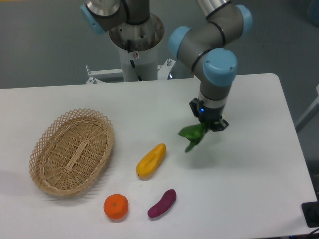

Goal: Place the green vegetable on the table
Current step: 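Carry the held green bok choy toward the yellow mango, lowering it, then lower the bok choy onto the table and open the gripper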

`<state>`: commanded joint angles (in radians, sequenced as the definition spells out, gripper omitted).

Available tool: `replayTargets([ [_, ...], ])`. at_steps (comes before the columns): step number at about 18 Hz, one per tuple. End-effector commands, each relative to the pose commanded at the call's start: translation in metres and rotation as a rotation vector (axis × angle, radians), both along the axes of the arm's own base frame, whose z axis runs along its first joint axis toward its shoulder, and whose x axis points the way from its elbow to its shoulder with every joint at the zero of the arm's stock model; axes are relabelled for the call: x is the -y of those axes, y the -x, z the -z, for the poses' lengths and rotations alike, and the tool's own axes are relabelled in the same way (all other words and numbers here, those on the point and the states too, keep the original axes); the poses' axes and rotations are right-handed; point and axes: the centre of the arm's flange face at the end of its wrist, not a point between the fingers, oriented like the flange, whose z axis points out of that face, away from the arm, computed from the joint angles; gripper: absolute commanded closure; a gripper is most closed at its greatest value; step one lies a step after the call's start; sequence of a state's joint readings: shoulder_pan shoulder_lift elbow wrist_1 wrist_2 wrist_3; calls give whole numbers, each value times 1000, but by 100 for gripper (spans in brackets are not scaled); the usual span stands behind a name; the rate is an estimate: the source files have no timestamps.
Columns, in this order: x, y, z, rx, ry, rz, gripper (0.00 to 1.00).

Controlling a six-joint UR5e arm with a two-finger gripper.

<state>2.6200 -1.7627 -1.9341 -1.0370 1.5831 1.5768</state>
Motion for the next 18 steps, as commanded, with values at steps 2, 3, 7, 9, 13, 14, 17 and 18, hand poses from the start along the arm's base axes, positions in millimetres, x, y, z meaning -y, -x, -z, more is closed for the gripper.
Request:
replayTargets([
  [2, 7, -15, 5, 17, 2, 38, 77],
  [3, 10, -24, 7, 30, -2, 61, 76],
  [7, 15, -62, 16, 86, -49, 126, 72],
  [9, 10, -80, 23, 114, -61, 150, 66],
  [13, 7, -99, 31, 132, -52, 180, 56],
  [14, 6, -102, 32, 136, -50, 184, 49],
  [17, 7, -106, 31, 135, -51, 175, 15],
  [18, 7, -107, 30, 134, -53, 175, 3],
])
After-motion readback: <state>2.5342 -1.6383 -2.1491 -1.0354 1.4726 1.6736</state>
